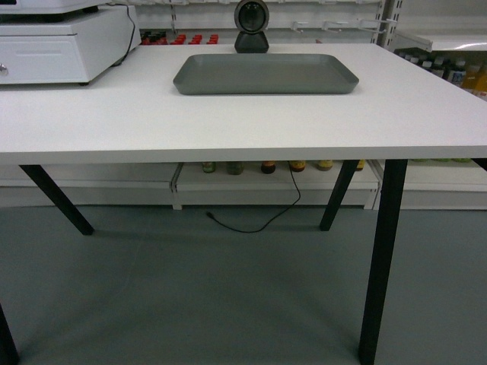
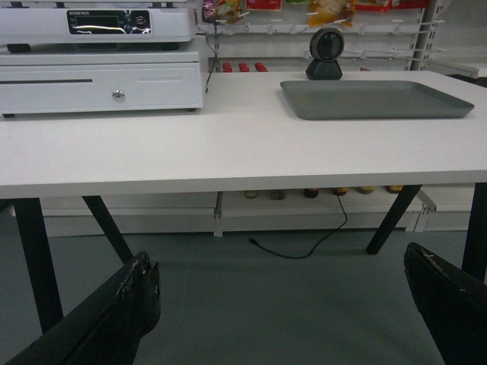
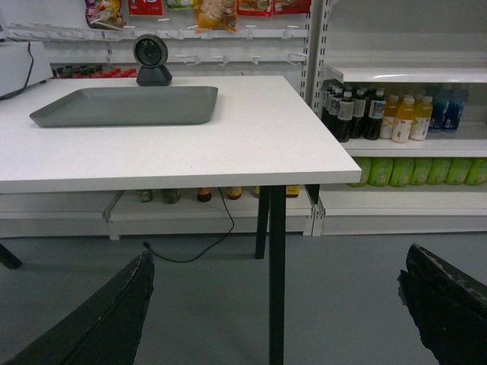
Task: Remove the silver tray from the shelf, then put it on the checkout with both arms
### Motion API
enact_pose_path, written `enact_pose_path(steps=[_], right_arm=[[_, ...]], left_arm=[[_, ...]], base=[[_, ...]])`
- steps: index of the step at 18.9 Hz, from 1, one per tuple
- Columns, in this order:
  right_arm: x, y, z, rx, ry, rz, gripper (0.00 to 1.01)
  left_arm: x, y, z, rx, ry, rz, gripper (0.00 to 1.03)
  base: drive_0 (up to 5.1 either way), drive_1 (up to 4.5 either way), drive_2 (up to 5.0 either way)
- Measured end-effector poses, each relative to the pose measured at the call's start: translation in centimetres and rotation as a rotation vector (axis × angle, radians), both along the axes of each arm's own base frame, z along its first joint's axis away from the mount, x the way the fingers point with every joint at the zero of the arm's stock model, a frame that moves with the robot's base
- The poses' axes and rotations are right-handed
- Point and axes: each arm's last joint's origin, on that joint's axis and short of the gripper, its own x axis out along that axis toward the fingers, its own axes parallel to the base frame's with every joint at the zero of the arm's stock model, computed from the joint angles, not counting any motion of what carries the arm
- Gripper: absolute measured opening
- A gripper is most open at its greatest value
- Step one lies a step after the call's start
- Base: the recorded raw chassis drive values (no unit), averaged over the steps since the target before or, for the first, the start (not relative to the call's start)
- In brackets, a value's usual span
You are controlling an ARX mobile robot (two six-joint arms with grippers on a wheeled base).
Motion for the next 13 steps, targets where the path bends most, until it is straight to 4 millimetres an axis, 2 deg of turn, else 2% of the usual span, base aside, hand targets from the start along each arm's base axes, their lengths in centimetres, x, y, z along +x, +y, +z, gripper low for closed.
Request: enact_pose_path(steps=[13], right_arm=[[0.0, 0.0, 0.0, 0.0, 0.0, 0.0, 0.98]], left_arm=[[0.0, 0.0, 0.0, 0.0, 0.0, 0.0, 0.98]], base=[[0.0, 0.0, 0.0]])
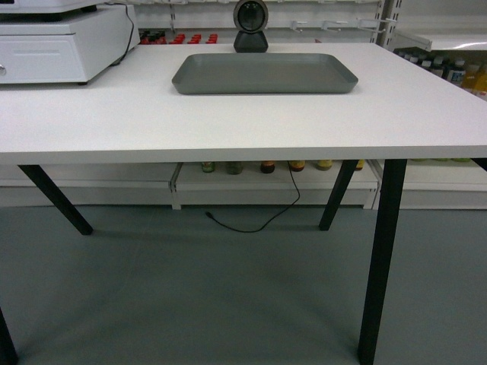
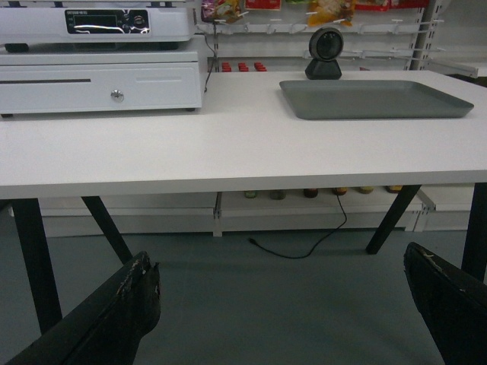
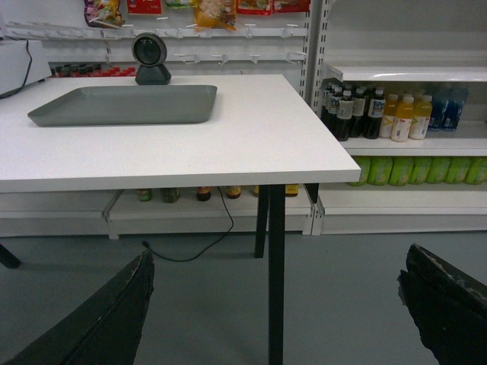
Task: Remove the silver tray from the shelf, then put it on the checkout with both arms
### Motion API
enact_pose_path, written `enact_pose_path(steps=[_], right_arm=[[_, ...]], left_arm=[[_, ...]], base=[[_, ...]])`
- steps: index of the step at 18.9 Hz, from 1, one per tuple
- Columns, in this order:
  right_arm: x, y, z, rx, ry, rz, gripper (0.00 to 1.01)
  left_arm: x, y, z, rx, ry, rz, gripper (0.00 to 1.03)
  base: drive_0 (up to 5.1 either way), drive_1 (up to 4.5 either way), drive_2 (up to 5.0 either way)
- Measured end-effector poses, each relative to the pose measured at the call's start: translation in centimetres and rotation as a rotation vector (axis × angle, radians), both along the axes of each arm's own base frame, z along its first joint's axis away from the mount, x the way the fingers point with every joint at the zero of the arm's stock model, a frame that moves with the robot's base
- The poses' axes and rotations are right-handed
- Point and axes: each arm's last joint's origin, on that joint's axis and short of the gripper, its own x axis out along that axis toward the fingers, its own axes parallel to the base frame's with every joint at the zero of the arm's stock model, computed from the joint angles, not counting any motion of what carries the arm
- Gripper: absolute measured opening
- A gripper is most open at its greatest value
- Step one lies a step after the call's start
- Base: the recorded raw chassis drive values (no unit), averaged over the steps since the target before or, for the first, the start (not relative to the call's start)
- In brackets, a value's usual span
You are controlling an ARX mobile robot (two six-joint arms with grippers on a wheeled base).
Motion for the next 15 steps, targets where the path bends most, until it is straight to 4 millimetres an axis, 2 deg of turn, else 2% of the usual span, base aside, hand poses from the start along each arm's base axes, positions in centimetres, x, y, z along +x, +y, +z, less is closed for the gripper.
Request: enact_pose_path(steps=[15], right_arm=[[0.0, 0.0, 0.0, -0.001, 0.0, 0.001, 0.98]], left_arm=[[0.0, 0.0, -0.01, 0.001, 0.001, 0.0, 0.98]], base=[[0.0, 0.0, 0.0]])
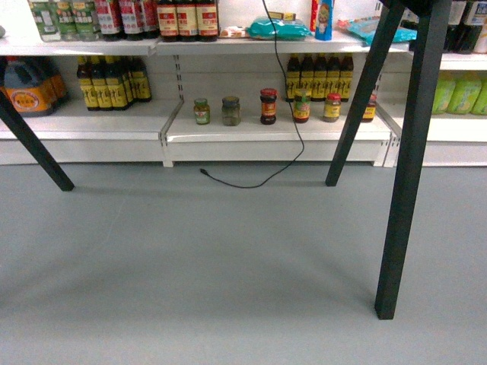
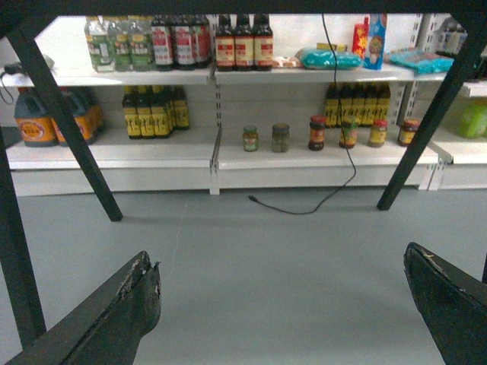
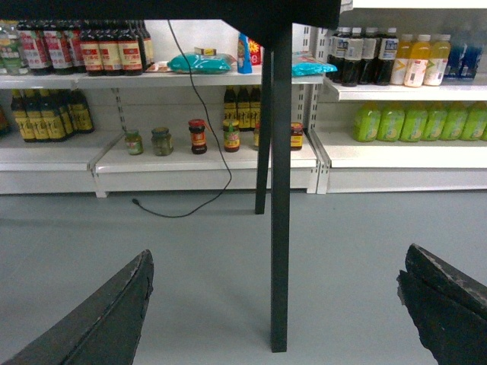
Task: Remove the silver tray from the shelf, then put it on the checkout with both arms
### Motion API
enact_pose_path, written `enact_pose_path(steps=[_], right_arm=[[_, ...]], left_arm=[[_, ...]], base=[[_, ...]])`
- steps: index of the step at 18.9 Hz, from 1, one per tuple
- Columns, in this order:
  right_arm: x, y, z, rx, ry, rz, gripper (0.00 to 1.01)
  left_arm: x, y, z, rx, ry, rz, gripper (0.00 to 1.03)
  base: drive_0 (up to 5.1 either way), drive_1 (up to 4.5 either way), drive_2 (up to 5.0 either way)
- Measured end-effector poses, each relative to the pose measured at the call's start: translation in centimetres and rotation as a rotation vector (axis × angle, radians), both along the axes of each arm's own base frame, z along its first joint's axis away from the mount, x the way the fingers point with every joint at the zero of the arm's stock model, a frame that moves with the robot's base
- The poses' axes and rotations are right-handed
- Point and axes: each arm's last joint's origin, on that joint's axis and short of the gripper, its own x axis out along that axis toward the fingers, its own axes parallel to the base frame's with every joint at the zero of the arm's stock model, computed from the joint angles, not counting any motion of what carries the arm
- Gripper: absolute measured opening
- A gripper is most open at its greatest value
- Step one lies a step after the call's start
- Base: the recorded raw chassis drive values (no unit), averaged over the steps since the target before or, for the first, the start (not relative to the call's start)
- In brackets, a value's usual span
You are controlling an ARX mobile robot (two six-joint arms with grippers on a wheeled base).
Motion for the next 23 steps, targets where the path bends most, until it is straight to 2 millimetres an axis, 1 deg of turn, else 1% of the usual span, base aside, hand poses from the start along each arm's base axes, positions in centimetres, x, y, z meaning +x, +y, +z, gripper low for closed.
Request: enact_pose_path(steps=[23], right_arm=[[0.0, 0.0, -0.01, 0.001, 0.001, 0.0, 0.98]], left_arm=[[0.0, 0.0, -0.01, 0.0, 0.001, 0.0, 0.98]], base=[[0.0, -0.02, 0.0]])
